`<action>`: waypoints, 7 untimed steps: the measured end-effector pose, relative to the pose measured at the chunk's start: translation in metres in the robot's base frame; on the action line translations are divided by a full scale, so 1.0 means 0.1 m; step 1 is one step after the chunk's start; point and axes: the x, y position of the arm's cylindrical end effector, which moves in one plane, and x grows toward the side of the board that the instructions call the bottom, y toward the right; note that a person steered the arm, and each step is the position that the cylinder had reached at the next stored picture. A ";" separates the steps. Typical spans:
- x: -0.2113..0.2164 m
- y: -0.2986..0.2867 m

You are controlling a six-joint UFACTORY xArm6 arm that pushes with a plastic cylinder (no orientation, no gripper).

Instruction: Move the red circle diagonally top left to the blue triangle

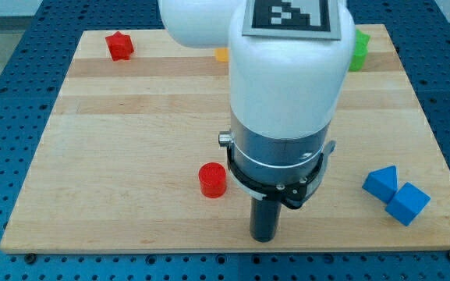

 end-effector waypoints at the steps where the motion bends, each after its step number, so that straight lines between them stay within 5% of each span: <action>1: -0.18 -0.20; 4: -0.65 -0.53; 7: -1.90 -1.12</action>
